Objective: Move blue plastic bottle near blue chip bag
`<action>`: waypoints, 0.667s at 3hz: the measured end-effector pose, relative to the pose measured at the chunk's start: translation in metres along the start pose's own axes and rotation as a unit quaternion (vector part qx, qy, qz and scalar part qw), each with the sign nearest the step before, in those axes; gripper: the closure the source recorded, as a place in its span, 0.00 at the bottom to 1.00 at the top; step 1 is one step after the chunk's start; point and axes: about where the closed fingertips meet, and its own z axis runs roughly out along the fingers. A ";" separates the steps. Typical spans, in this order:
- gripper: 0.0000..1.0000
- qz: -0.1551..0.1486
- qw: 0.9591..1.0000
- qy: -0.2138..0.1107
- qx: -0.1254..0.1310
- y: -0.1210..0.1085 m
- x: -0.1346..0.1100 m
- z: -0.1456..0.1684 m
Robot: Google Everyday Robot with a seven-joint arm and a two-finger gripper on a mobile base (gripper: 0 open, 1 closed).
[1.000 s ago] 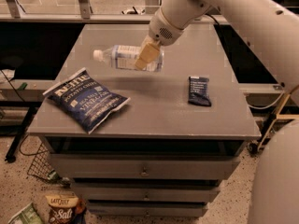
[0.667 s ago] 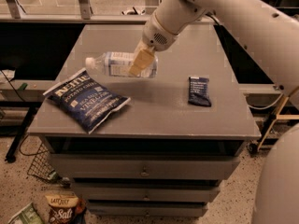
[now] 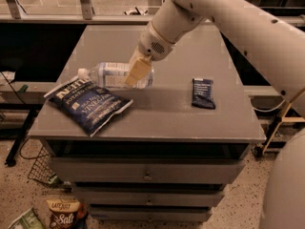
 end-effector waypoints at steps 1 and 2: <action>0.84 -0.001 1.000 0.000 -0.001 0.000 -0.001 0.002; 0.60 -0.001 1.000 0.001 -0.003 0.001 -0.001 0.004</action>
Offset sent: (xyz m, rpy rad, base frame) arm -0.0002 0.0017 -0.0013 -0.0004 0.0018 0.0026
